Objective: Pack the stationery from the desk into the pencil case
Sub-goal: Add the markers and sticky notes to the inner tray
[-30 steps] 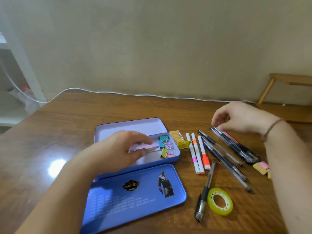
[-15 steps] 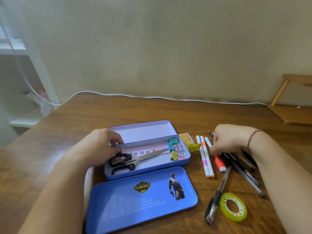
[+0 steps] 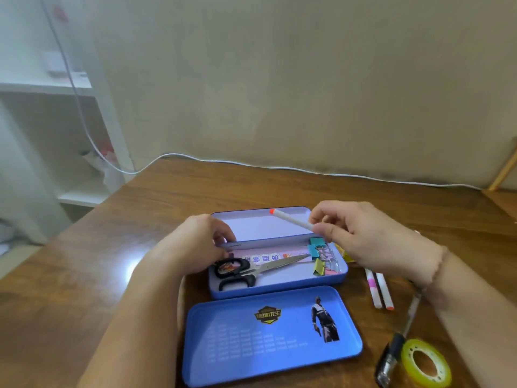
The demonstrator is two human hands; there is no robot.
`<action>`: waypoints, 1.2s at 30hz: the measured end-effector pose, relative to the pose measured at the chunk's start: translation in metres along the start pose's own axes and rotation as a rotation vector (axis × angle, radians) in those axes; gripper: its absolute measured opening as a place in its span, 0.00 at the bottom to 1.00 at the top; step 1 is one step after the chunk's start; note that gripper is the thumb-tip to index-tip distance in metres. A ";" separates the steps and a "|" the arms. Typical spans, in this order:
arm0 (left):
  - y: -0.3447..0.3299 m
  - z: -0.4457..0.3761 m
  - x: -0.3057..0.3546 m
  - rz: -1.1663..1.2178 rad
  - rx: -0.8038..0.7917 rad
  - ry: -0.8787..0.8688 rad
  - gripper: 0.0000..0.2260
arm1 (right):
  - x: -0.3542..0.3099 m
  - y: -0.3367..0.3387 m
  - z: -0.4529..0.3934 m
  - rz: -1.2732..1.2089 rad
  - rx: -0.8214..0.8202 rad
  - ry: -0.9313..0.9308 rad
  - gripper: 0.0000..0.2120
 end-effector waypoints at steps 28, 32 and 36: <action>0.006 0.004 -0.003 0.092 -0.022 0.019 0.05 | -0.016 -0.076 -0.031 0.362 -0.039 0.161 0.06; 0.006 0.004 -0.003 0.084 -0.004 0.020 0.03 | -0.010 -0.033 -0.024 0.280 0.154 0.087 0.04; 0.005 0.003 -0.002 0.057 0.016 0.019 0.03 | 0.029 0.025 -0.006 0.339 0.156 -0.200 0.05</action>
Point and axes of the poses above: each hand's wrist, its own z-axis away from the middle knuckle, its own y-axis out of the back of the hand, x = y × z, the point moved 3 cm from there along -z, towards the middle knuckle, and after that the axes turned 10 degrees about -z, right-handed, at the moved point
